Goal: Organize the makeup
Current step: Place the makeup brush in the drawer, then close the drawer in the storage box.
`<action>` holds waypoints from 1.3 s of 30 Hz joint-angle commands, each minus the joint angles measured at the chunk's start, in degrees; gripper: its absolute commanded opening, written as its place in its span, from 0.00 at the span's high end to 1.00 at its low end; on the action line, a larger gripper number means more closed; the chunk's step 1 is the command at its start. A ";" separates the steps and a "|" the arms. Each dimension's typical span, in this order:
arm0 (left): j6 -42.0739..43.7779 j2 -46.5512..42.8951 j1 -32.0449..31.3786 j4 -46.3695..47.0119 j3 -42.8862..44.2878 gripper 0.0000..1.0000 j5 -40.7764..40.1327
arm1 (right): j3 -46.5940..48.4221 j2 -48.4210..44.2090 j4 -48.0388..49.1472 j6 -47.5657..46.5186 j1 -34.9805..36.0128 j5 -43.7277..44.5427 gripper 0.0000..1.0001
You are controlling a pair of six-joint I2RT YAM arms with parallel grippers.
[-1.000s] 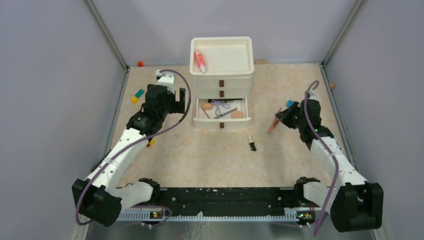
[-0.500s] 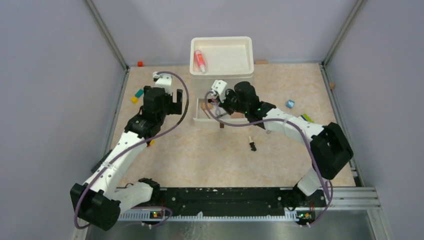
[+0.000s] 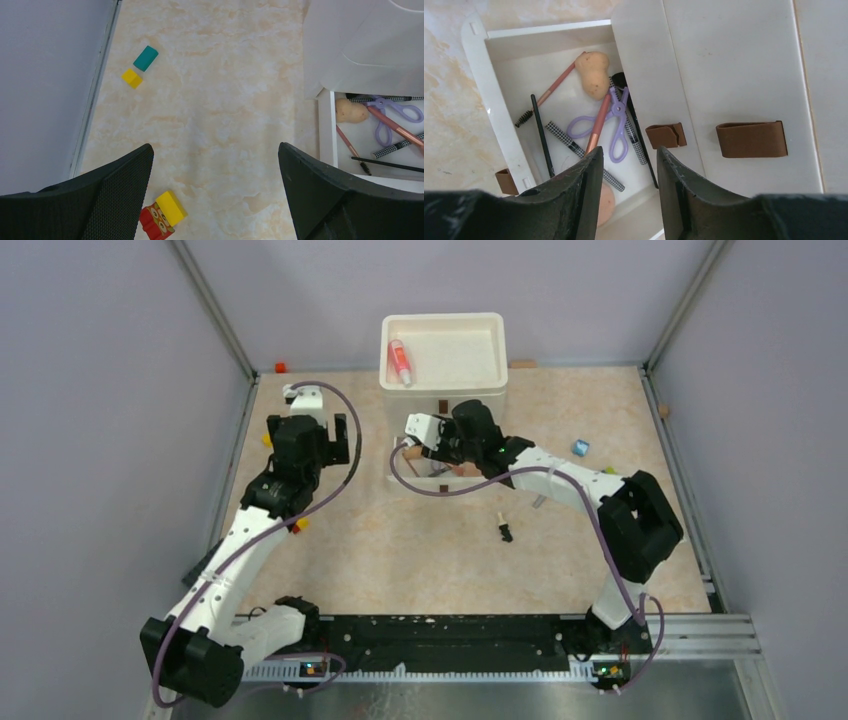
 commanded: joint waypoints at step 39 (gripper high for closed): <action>-5.61 0.05 1.96 5.52 1.14 0.01 13.79 | -40.86 -46.35 5.67 79.83 -28.34 0.86 0.44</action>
